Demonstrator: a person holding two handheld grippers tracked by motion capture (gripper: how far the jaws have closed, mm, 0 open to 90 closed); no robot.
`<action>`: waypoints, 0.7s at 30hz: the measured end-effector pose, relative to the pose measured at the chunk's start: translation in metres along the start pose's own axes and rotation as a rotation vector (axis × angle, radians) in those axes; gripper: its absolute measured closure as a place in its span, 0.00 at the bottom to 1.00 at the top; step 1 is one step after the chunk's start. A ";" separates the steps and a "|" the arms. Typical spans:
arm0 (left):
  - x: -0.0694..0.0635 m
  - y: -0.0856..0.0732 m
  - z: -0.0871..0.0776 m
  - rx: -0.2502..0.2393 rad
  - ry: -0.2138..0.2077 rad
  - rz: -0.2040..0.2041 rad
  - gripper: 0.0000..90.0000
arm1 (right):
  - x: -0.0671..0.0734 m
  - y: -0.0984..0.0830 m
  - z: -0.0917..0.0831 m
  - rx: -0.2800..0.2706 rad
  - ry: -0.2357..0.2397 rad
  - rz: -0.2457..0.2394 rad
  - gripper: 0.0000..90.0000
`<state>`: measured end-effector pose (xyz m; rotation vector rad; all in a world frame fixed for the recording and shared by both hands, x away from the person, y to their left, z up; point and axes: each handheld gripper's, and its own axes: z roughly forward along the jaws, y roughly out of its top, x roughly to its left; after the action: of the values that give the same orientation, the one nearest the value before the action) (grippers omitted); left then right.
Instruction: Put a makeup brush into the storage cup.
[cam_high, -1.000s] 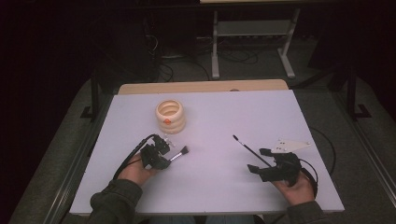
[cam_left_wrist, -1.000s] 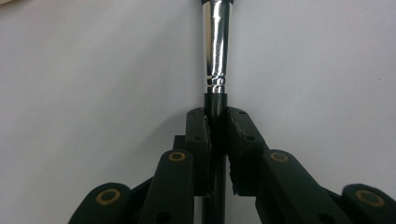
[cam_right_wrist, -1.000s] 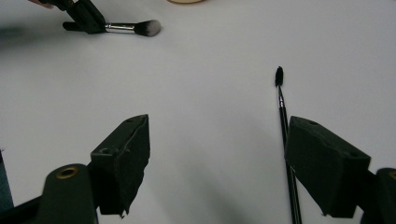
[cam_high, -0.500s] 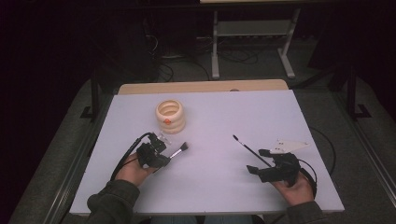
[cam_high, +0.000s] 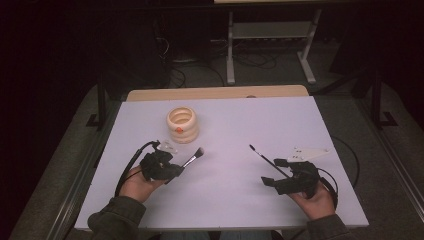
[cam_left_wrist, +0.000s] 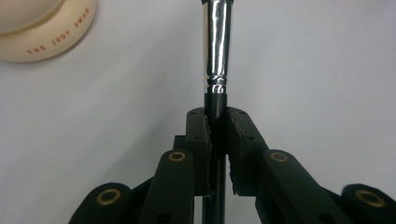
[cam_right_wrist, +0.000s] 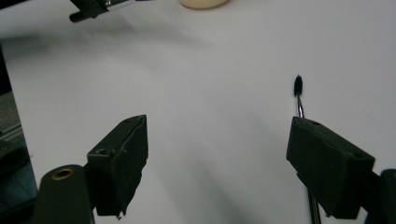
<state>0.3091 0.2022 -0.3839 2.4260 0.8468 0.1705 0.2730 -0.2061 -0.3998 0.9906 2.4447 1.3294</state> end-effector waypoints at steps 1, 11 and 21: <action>-0.001 0.000 -0.002 -0.015 -0.001 -0.006 0.88 | 0.000 0.002 -0.001 -0.008 0.008 0.005 0.22; -0.007 0.001 -0.020 -0.109 -0.047 0.008 0.88 | 0.010 0.026 0.004 -0.012 0.081 -0.007 0.20; -0.019 -0.007 -0.021 -0.190 -0.112 0.026 0.88 | 0.033 0.046 0.023 -0.013 0.152 -0.038 0.18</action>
<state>0.2840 0.2050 -0.3692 2.2471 0.7154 0.1178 0.2800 -0.1525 -0.3714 0.8646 2.5468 1.4556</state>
